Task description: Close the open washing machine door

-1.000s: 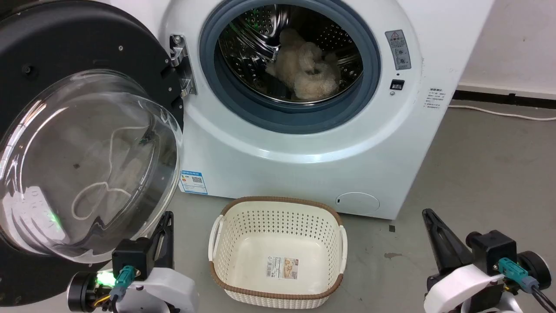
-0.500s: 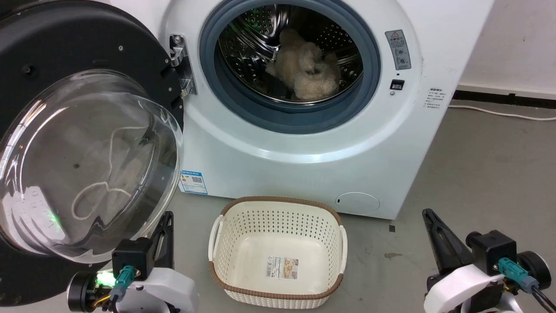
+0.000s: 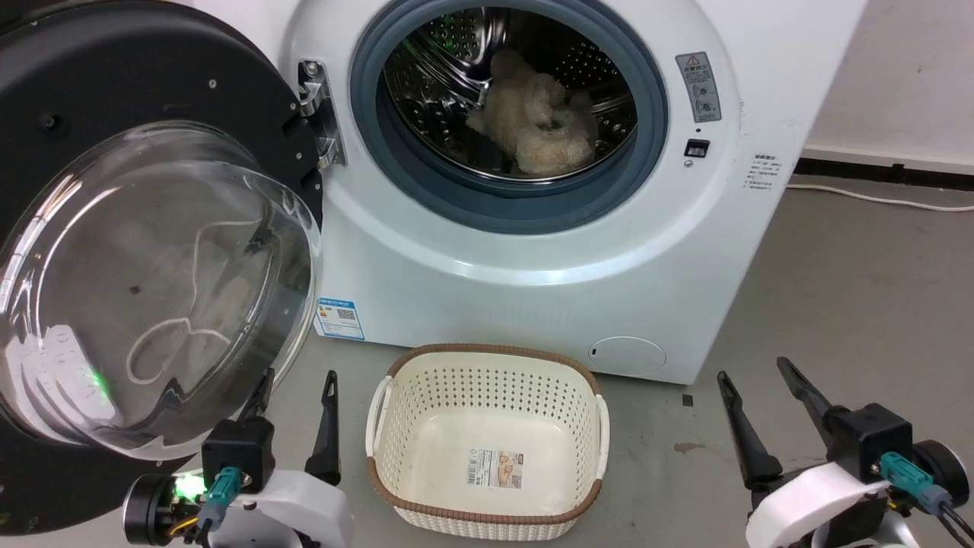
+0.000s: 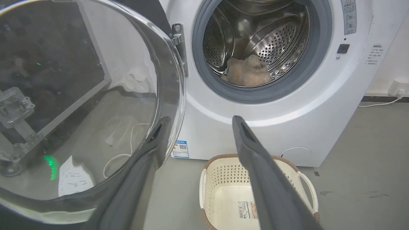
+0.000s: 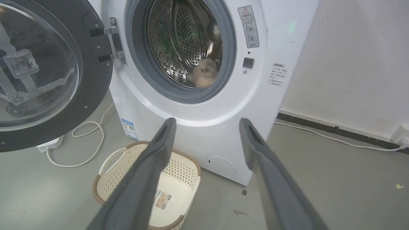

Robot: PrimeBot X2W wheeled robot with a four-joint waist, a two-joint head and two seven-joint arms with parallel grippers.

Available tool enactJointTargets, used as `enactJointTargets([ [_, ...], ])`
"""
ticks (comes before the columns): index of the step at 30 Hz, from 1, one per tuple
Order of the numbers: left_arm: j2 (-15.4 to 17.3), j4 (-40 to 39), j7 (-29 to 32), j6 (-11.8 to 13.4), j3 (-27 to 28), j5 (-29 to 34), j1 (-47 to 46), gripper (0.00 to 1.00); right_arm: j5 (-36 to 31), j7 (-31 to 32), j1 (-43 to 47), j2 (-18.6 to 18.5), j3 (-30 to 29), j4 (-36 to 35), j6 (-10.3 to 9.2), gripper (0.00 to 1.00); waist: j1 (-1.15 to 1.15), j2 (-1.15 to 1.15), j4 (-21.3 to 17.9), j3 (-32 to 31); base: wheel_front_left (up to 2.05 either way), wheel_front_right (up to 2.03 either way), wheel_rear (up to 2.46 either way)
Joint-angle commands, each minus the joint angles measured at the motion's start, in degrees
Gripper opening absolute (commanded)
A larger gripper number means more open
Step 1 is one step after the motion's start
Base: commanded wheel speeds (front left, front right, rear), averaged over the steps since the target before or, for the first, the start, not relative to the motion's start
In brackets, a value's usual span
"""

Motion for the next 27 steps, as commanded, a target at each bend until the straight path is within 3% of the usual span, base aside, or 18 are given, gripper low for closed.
enactJointTargets([
  [1, 0.0, 0.1, -0.78, 0.19, -0.12, -0.27, 0.09, 1.0, 0.66, -0.73, 0.52, -0.07, -0.29, 0.14, 0.01, 1.0, 0.0, 0.0, 0.13, -0.04, 0.0, 0.0, 0.0],
  [11, 0.06, 0.27, -1.85, 0.09, -0.66, -0.34, 0.41, 1.0, 1.25, -1.83, 1.18, -0.31, 0.12, 0.27, 0.01, 1.0, 0.0, 0.0, 1.72, -0.45, 0.0, 0.0, 0.0],
  [27, 0.55, 0.25, -3.77, -0.06, -1.19, -0.45, 1.51, 1.0, 2.5, -3.75, 1.75, -0.6, 1.95, 1.32, 0.02, 1.0, 0.0, 0.0, 7.97, -1.16, 0.0, 0.0, 0.0],
])
